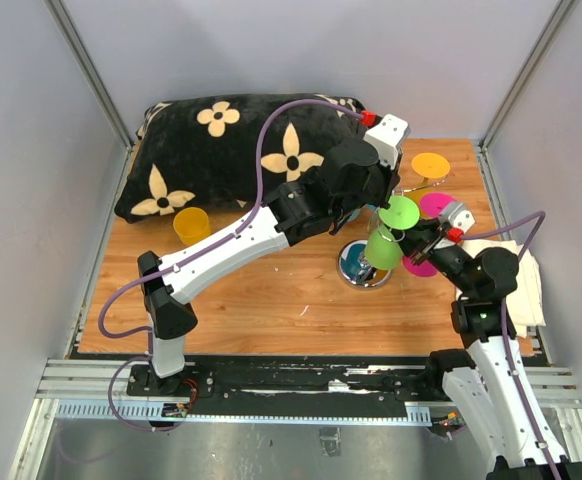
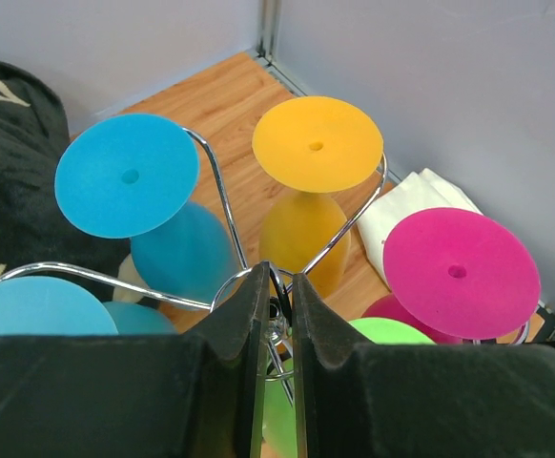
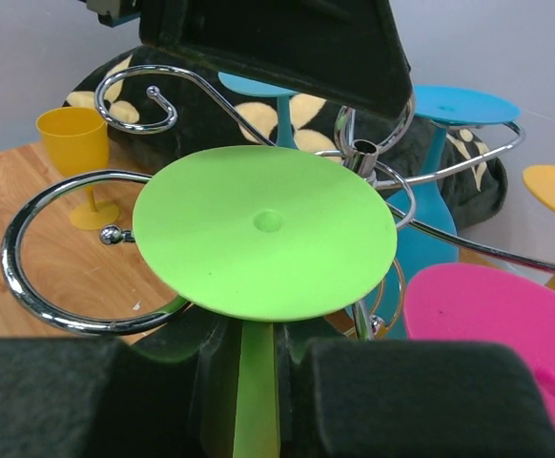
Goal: Place the wine glass upside down on the wine glass rack
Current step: Turn the wine glass upside down at the wine rack.
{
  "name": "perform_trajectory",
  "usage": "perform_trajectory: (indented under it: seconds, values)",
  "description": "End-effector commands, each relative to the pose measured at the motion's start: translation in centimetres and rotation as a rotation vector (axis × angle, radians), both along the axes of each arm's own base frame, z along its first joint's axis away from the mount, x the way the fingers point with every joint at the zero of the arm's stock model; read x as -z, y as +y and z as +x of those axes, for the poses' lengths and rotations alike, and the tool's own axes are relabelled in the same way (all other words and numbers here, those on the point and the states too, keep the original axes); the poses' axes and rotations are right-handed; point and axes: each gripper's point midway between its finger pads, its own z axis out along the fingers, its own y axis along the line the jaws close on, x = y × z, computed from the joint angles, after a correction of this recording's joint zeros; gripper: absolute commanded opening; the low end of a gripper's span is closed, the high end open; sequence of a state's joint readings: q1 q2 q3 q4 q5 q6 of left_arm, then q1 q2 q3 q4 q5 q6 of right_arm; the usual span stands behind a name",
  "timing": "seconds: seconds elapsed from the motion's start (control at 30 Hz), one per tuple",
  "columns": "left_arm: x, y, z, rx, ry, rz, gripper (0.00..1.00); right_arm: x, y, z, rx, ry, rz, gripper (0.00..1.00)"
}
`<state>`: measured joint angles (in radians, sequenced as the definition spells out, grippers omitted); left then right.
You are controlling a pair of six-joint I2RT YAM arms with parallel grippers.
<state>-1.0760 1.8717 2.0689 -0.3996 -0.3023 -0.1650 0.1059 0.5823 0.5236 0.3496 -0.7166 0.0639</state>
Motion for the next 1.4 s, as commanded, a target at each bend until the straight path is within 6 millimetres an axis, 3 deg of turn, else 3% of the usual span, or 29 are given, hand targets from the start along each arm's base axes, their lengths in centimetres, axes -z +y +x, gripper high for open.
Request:
perform_trajectory:
  seconds: [0.0, 0.43, 0.8, 1.17, 1.37]
  values:
    - [3.9, -0.9, 0.0, 0.01, 0.053, 0.082, 0.01, -0.8, 1.0, -0.8, -0.09, -0.039, -0.013, 0.07]
    - [4.3, -0.7, 0.1, 0.002, 0.057, 0.091, 0.0, -0.8, 2.3, -2.2, -0.208, -0.082, -0.032, 0.32]
    - [4.4, -0.6, 0.1, -0.003, 0.062, 0.093, 0.0, -1.8, 1.8, -2.8, -0.167, -0.15, -0.022, 0.25]
    - [4.7, -0.6, 0.0, -0.001, 0.071, 0.093, 0.0, -2.1, 2.7, -4.4, -0.255, -0.178, -0.038, 0.29]
    - [4.8, -0.6, 0.0, 0.0, 0.074, 0.093, 0.01, -2.3, 2.7, -3.8, -0.248, -0.168, -0.022, 0.28]
